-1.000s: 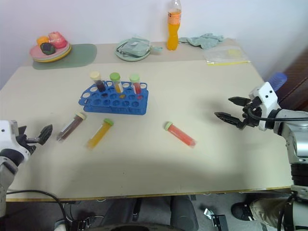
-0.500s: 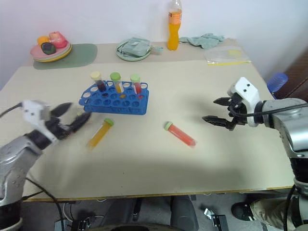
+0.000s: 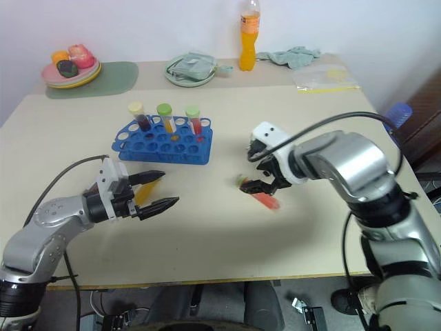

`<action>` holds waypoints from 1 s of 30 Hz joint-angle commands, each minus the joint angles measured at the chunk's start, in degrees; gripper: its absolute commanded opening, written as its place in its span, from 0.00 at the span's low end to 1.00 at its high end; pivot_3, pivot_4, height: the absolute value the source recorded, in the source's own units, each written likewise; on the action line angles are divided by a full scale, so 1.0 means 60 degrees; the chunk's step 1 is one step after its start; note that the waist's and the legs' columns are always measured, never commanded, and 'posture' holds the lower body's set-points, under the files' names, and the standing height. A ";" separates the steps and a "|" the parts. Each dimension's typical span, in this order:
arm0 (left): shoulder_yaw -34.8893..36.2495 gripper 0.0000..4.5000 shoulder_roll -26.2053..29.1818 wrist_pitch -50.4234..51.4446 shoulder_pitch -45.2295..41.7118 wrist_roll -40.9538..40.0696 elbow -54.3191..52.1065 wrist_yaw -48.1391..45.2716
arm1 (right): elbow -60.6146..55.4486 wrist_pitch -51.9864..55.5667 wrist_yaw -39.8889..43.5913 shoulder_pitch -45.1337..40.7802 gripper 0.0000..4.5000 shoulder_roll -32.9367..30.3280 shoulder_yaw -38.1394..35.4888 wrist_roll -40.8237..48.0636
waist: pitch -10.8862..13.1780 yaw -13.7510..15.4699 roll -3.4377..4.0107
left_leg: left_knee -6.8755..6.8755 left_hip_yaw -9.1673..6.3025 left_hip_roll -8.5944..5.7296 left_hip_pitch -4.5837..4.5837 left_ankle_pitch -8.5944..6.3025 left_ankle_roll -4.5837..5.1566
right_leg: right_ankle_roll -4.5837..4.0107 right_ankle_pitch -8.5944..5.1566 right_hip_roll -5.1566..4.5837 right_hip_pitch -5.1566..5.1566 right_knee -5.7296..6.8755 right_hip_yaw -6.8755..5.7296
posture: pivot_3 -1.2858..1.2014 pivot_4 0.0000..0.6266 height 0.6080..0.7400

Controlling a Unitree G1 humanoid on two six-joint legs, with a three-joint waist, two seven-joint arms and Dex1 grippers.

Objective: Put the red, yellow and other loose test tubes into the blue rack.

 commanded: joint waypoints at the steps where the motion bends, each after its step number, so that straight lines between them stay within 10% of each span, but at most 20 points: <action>1: 0.0078 1.00 -0.0080 -0.0206 0.0200 -0.0014 -0.0382 0.0089 | 0.0418 0.0247 -0.0296 -0.0423 0.97 0.0035 0.0492 0.0157 | 0.0000 0.0014 0.0000 | 0.0005 -0.0004 -0.0004 -0.0012 0.0000 0.0000 | 0.0000 0.0001 -0.0002 -0.0007 -0.0001 -0.0001 | 0.52 0.24 1.00; 13: -0.0237 1.00 -0.0649 -0.0284 0.0922 0.0115 -0.1205 0.0724 | 0.2139 -0.0073 -0.0536 -0.1150 0.97 0.0401 0.1811 0.0010 | 0.0000 -0.0066 0.0003 | 0.0004 0.0011 0.0003 -0.0036 0.0001 0.0000 | 0.0003 0.0008 0.0007 -0.0045 0.0012 0.0002 | 0.52 0.24 1.00; 21: -0.0045 1.00 -0.0788 -0.0371 0.0992 0.0005 -0.1129 0.0882 | 0.2456 -0.0618 -0.0267 -0.1291 0.16 0.0327 0.1983 -0.0034 | 0.0000 -0.0078 0.0003 | 0.0006 0.0010 -0.0002 -0.0036 0.0001 0.0000 | 0.0004 0.0008 0.0008 -0.0046 0.0014 0.0001 | 0.52 0.24 1.00; 25: 0.0054 1.00 -0.0737 -0.0574 0.1109 0.0098 -0.0952 0.0806 | 0.1563 -0.1737 0.0101 -0.1104 0.16 0.0084 0.1176 0.0114 | 0.0001 -0.0070 0.0004 | 0.0005 0.0011 -0.0003 -0.0037 0.0001 0.0000 | 0.0004 0.0009 0.0009 -0.0048 0.0014 0.0001 | 0.52 0.24 1.00; 30: 0.0745 1.00 -0.0857 -0.1074 0.1109 0.0166 -0.0233 0.1078 | -0.0270 -0.7529 0.0066 0.1021 0.16 0.0842 -0.0938 -0.0428 | -0.0004 -0.0043 -0.0006 | 0.0003 0.0008 -0.0014 -0.0041 0.0000 0.0001 | 0.0006 0.0009 0.0016 -0.0048 0.0012 -0.0006 | 0.52 0.24 1.00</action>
